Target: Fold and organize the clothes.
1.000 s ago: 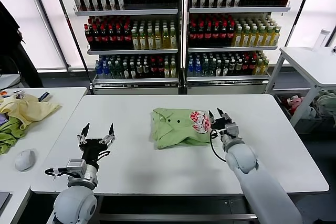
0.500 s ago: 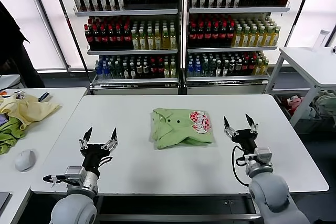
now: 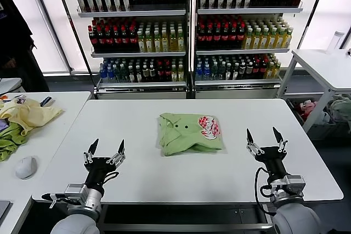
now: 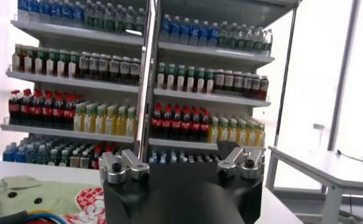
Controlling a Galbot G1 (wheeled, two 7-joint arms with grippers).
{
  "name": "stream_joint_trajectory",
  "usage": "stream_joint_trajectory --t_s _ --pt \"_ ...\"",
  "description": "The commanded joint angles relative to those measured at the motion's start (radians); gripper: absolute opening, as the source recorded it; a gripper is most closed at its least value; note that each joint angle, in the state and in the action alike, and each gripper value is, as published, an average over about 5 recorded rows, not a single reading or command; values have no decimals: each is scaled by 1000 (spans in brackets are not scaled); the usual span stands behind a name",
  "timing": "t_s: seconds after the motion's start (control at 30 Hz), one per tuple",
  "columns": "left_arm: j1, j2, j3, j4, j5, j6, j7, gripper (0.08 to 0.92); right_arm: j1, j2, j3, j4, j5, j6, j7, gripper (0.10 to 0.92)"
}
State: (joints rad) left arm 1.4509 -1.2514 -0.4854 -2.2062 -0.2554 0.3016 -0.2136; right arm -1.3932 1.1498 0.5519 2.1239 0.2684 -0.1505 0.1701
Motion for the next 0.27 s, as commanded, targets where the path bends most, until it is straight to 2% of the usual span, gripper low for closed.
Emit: stream_joint_trajectory --t_s 0.03,0.27 --pt "38 -7 -5 -24 2 1 10 823 -80 0 34 77 -10 12 13 823" --pt "39 -4 -6 -22 2 0 13 823 -76 0 35 73 -12 4 25 823"
